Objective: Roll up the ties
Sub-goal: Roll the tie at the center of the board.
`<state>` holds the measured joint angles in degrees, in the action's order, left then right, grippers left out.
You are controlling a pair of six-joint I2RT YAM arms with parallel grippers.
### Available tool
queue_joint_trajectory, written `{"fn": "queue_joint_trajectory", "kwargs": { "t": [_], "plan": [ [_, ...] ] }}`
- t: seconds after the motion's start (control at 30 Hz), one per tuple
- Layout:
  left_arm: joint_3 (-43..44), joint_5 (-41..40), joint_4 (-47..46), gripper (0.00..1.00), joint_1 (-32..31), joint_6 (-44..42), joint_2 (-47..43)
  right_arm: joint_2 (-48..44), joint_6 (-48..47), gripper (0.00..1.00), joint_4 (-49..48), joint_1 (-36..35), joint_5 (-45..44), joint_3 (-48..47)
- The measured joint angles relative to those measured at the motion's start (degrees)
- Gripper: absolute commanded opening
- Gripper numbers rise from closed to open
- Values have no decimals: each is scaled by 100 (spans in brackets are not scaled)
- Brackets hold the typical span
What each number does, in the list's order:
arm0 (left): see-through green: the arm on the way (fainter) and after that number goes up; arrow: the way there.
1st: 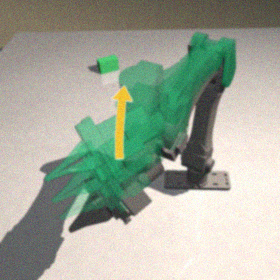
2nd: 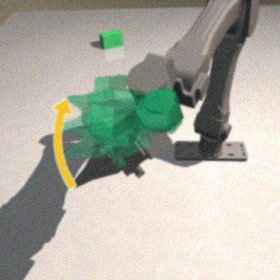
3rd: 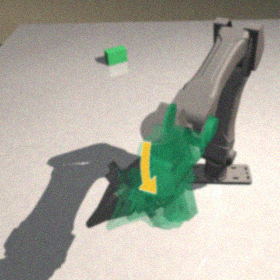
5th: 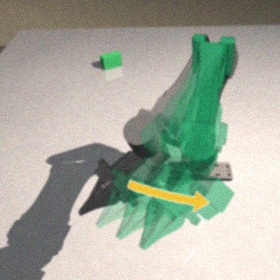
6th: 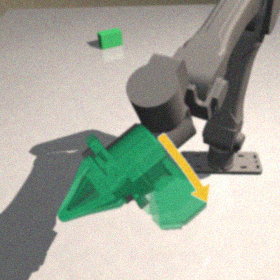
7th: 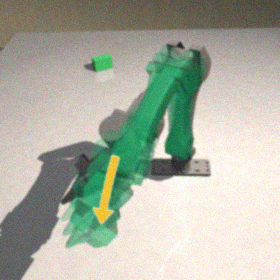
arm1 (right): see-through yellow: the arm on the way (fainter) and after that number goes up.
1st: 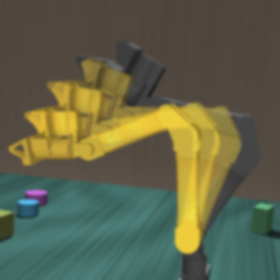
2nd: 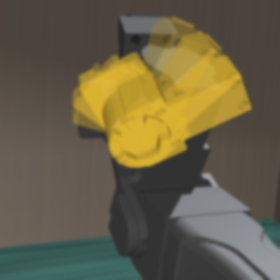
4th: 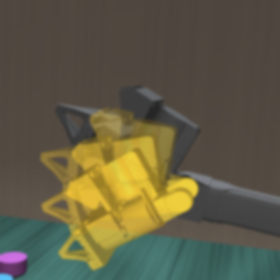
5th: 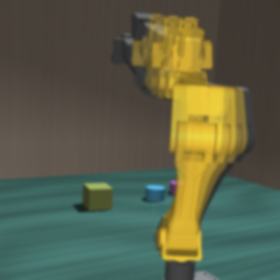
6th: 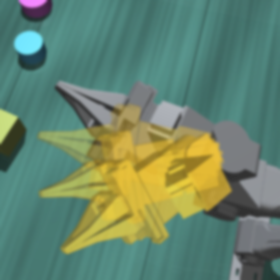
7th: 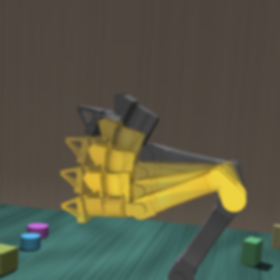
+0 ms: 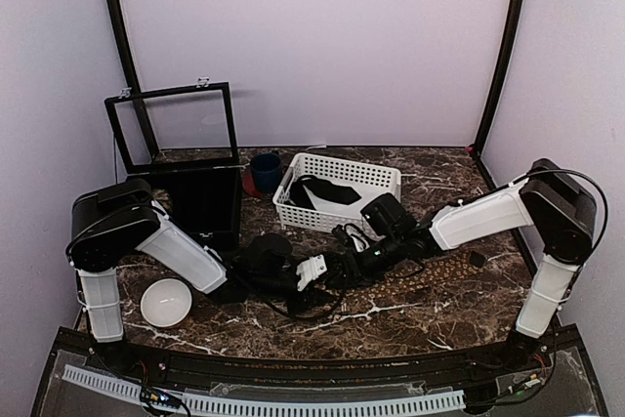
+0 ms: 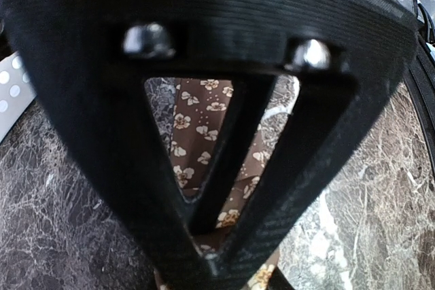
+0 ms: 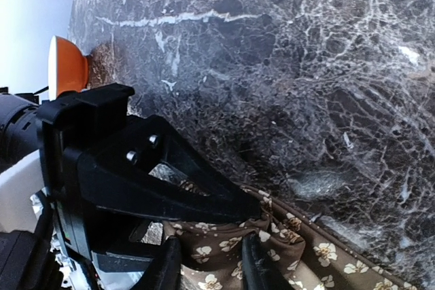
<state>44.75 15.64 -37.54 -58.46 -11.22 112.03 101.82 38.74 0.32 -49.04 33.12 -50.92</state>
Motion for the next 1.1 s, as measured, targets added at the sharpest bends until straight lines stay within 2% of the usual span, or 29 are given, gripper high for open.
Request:
{"fn": "queue_joint_trajectory", "kwargs": {
  "t": [0.07,0.17,0.2,0.3,0.33,0.4,0.53,0.67,0.9,1.1],
  "plan": [
    [0,-2,2,29,0,-2,0,33,-66,43,114,-4,-59,-74],
    [0,-2,2,29,0,-9,0,50,-90,40,179,-26,-160,-96],
    [0,-2,2,29,0,-11,2,50,-94,34,190,-37,-177,-103],
    [0,-2,0,30,0,-13,0,85,-61,6,221,-94,-234,-157],
    [0,-4,0,31,2,-13,-2,103,-96,0,225,-103,-234,-170],
    [-2,0,17,35,15,-15,-31,103,-46,0,219,-101,-214,-181],
    [-83,28,-55,59,59,-4,-44,96,-17,0,26,-94,-164,-90],
    [-382,39,-376,78,131,22,-127,-7,103,0,-490,-4,33,291],
    [-918,129,-1729,81,116,291,101,-35,433,0,-1412,186,442,802],
    [-798,-28,-2896,80,-153,503,780,-35,686,0,-1963,275,656,1045]
  ]
}}
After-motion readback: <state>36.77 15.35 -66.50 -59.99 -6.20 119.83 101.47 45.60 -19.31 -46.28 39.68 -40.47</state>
